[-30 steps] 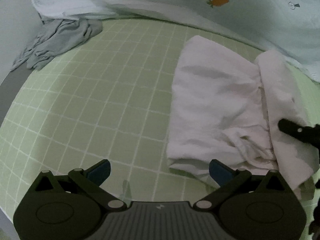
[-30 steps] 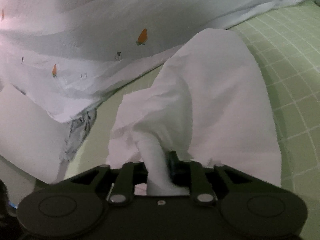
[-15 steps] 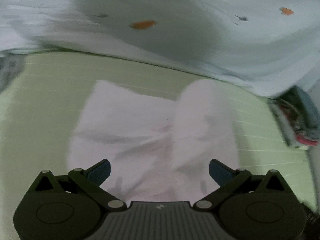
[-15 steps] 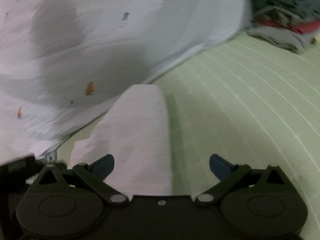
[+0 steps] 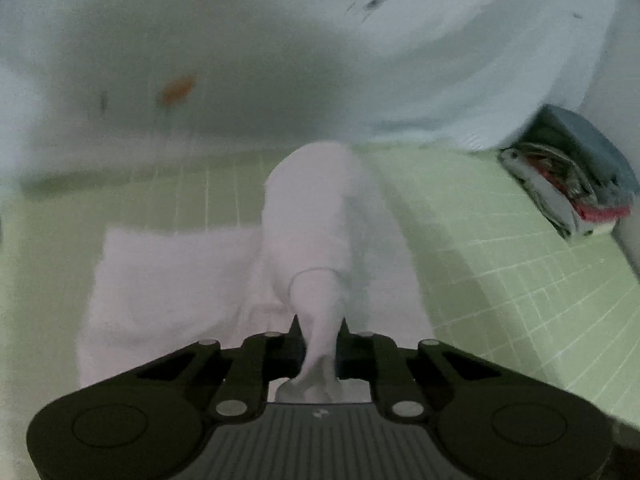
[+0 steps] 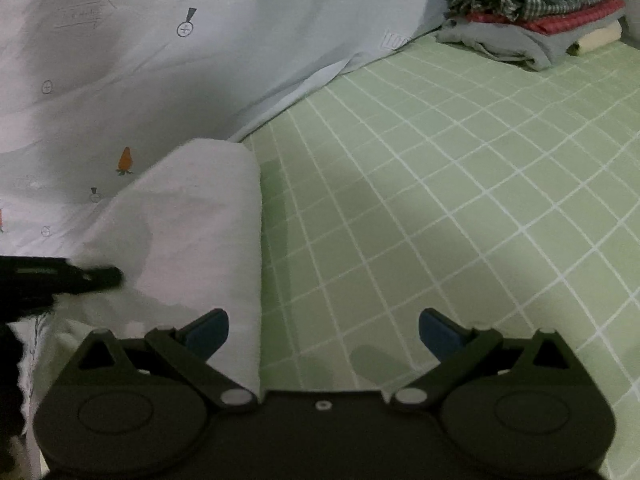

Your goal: Fold clothes

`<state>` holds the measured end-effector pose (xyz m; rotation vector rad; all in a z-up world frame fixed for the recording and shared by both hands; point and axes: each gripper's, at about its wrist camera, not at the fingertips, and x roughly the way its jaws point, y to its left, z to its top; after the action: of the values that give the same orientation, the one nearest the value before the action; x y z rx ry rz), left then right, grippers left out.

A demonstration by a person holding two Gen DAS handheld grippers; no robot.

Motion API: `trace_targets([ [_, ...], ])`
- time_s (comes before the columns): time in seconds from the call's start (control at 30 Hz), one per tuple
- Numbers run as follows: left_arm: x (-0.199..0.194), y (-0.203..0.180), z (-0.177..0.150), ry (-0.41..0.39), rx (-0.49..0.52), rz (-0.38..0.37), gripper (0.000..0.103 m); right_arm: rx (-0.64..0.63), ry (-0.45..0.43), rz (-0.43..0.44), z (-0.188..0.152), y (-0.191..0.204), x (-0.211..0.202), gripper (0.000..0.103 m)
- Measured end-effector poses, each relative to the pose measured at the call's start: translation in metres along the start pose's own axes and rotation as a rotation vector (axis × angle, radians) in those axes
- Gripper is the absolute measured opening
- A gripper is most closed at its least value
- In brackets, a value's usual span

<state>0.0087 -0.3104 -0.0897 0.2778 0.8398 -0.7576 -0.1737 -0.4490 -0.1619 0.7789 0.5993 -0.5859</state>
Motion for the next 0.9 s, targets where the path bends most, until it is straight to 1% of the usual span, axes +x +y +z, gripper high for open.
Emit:
trace_targets([
  [0.07,-0.020,-0.010,0.002,-0.058,0.035,0.027,0.012,0.000,0.000,0.010,0.001,0.001,0.002,0.103],
  [0.13,-0.041,-0.010,0.004,-0.107,0.025,0.021,0.012,-0.014,-0.003,0.025,0.002,0.007,0.004,0.103],
  [0.2,-0.059,-0.003,0.007,-0.143,0.011,0.024,0.011,-0.035,-0.003,0.044,0.002,0.015,0.007,0.103],
  [0.3,-0.082,0.016,0.005,-0.179,-0.030,0.050,0.011,-0.065,0.006,0.071,0.002,0.028,0.012,0.103],
  [0.33,-0.087,0.025,0.005,-0.182,-0.055,0.055,0.011,-0.076,0.010,0.079,0.002,0.033,0.015,0.103],
  [0.4,-0.091,0.051,-0.003,-0.175,-0.141,0.059,0.013,-0.098,0.017,0.090,0.000,0.042,0.018,0.103],
  [0.43,-0.084,0.065,-0.008,-0.152,-0.180,0.067,0.015,-0.109,0.023,0.095,-0.002,0.047,0.020,0.103],
  [0.47,-0.078,0.079,-0.014,-0.128,-0.219,0.074,0.023,-0.119,0.030,0.100,-0.004,0.051,0.023,0.103],
  [0.5,-0.066,0.092,-0.023,-0.099,-0.255,0.104,0.029,-0.128,0.039,0.101,-0.006,0.056,0.026,0.103],
  [0.57,-0.040,0.112,-0.039,0.010,-0.256,0.192,0.033,-0.142,0.063,0.098,-0.011,0.063,0.033,0.103],
  [0.63,-0.028,0.126,-0.052,0.067,-0.250,0.226,0.044,-0.162,0.084,0.090,-0.016,0.072,0.037,0.103],
  [0.67,-0.023,0.132,-0.058,0.096,-0.248,0.243,0.058,-0.173,0.092,0.085,-0.018,0.076,0.039,0.103],
  [0.7,-0.017,0.139,-0.064,0.124,-0.246,0.259,0.067,-0.182,0.096,0.082,-0.020,0.080,0.040,0.103],
  [0.8,-0.021,0.157,-0.069,0.114,-0.325,0.201,0.073,-0.199,0.099,0.072,-0.020,0.091,0.045,0.103],
  [0.83,-0.022,0.162,-0.068,0.114,-0.346,0.178,0.073,-0.201,0.094,0.069,-0.019,0.095,0.047,0.103],
  [0.87,-0.020,0.164,-0.067,0.110,-0.344,0.151,0.074,-0.205,0.091,0.067,-0.017,0.098,0.048,0.103],
  [0.9,-0.017,0.165,-0.066,0.107,-0.341,0.123,0.078,-0.207,0.087,0.066,-0.016,0.102,0.051,0.103],
])
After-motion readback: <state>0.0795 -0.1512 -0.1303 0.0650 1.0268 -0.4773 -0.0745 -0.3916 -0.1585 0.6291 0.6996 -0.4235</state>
